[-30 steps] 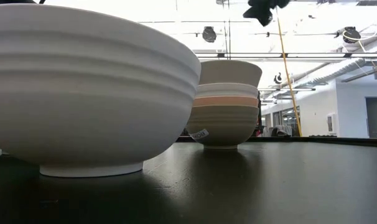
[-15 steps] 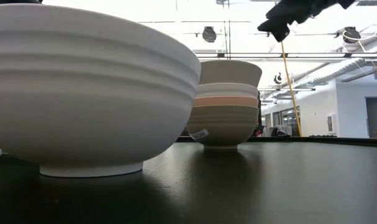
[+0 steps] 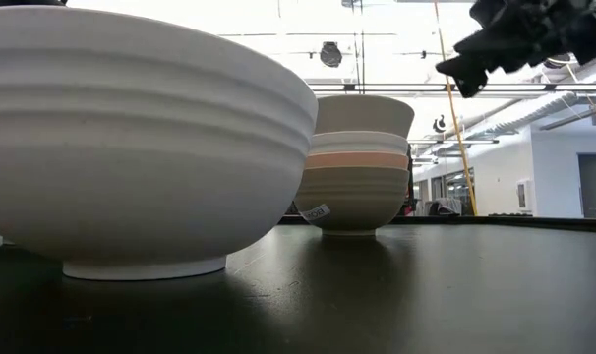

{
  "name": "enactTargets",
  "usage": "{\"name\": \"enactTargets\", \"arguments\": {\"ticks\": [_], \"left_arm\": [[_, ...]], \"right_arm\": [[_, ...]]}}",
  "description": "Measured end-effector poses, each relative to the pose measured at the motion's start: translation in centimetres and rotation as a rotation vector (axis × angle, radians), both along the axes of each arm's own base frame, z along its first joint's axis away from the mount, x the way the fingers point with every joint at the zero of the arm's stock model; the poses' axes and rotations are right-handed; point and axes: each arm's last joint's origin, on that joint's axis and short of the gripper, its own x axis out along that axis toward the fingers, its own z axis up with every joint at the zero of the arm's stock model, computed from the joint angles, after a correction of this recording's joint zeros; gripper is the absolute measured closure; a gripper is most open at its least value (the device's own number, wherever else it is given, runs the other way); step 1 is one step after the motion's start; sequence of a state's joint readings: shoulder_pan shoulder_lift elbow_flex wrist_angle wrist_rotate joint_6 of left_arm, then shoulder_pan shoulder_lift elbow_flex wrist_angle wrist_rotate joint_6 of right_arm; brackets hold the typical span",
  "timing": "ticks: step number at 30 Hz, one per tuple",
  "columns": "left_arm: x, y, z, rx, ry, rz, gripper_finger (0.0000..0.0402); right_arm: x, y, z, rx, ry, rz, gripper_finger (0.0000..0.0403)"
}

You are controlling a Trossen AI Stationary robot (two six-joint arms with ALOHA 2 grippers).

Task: Nest bowls inside each other
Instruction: Stack the light green bowl on top of the dark white bowl

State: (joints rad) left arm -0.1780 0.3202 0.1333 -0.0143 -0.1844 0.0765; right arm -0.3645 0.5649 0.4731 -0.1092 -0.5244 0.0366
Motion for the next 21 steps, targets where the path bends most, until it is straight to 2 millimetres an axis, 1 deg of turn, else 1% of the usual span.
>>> {"name": "enactTargets", "arguments": {"ticks": [8,11,15,19,21], "left_arm": [[0.0,0.0,0.0,0.000,0.005,0.000,0.0160],[0.0,0.0,-0.1,-0.002,0.005,0.001,0.0160],[0.0,0.0,0.0,-0.006,0.005,0.002,0.0160],[0.0,0.0,0.0,-0.009,0.005,0.002,0.0160],[0.0,0.0,0.0,-0.009,0.005,0.002,0.0160]], "right_arm": [[-1.2,0.2,-2.1,-0.018,-0.031,-0.105,0.0220],[-1.6,0.3,-2.8,-0.010,-0.051,-0.112,0.0220],[-2.0,0.5,-3.3,0.023,-0.140,-0.122,0.0220],[-2.6,0.7,-4.4,0.051,-0.154,-0.126,0.0220],[-2.8,0.9,-4.5,0.058,-0.172,-0.119,0.0220]]}}
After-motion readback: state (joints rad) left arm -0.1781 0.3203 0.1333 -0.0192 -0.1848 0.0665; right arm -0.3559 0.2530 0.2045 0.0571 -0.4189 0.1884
